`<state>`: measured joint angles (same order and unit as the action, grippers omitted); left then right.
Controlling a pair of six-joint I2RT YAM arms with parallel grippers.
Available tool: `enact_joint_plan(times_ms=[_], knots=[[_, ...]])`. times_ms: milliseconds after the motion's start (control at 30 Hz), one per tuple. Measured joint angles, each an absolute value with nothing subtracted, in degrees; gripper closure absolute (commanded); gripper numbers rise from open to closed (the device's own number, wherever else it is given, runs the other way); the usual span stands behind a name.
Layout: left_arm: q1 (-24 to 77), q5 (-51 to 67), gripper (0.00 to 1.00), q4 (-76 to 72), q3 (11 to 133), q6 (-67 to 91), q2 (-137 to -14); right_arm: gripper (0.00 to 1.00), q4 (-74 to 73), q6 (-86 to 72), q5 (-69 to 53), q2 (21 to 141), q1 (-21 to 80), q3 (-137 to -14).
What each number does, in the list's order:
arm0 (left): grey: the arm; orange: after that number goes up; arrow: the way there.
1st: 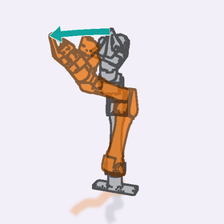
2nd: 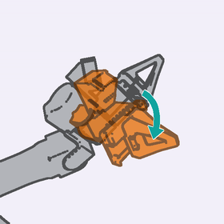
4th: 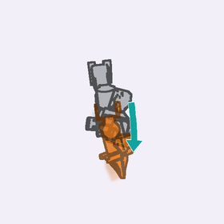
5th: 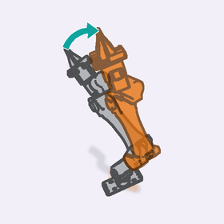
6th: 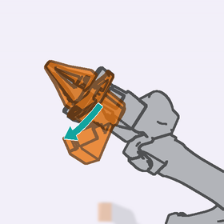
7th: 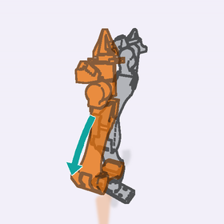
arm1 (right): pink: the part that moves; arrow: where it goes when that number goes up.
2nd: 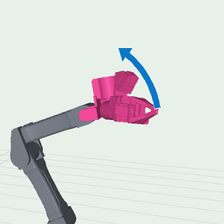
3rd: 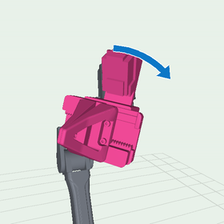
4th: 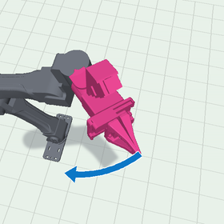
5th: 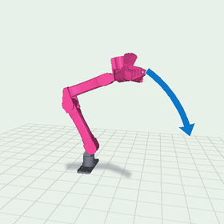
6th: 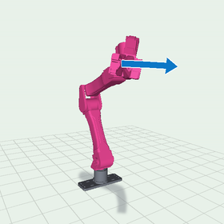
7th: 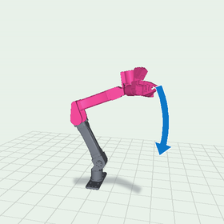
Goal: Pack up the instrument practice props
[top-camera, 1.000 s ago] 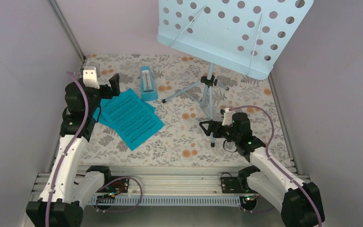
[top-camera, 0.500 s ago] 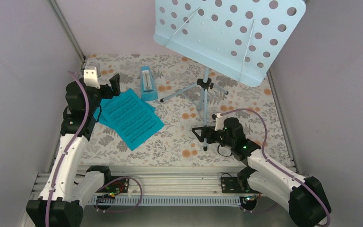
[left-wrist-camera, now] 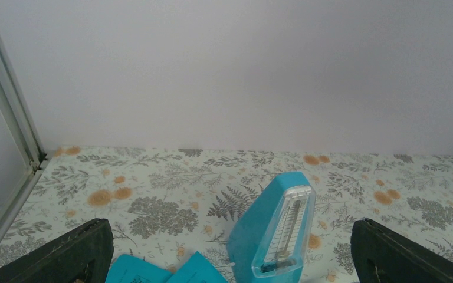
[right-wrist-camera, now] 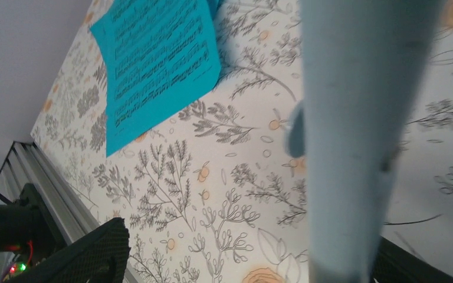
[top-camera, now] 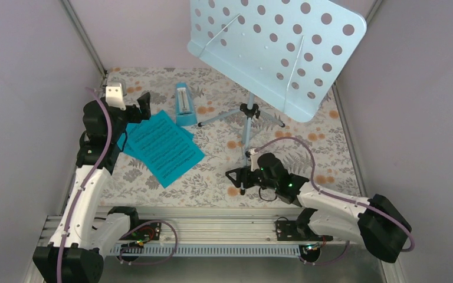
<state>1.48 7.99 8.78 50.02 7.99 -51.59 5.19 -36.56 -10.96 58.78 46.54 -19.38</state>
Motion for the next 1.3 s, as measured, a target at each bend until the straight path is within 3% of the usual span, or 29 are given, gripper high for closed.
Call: enact_joint_plan(times_ms=[100, 267, 467, 567, 767, 1133, 1300], knots=[[1.5, 8.0, 0.00, 8.8, 50.0, 8.0, -51.7, 0.17, 5.5, -37.0, -8.8, 61.1, 50.2, -20.7], [1.5, 8.0, 0.00, 8.8, 50.0, 8.0, -51.8, 0.01, 5.7, -38.1, -6.2, 63.5, 53.6, -22.9], [1.5, 8.0, 0.00, 8.8, 50.0, 8.0, -51.8, 0.00, 0.3, -38.0, -3.1, 56.6, 53.4, -23.0], [1.5, 8.0, 0.00, 8.8, 50.0, 8.0, -51.8, 0.00, -3.4, -37.3, -2.9, 49.7, 50.6, -22.8], [1.5, 8.1, 0.00, 8.8, 50.0, 8.1, -51.8, 0.00, -7.9, -33.9, -7.9, 41.8, 34.9, -22.8], [1.5, 8.1, 0.00, 8.8, 50.0, 8.1, -51.8, 0.08, -3.0, -34.1, -36.1, 46.9, 6.2, -27.8], [1.5, 8.1, 0.00, 8.9, 50.0, 8.1, -51.8, 0.26, 2.2, -35.9, -43.3, 49.3, 4.8, -32.8]])
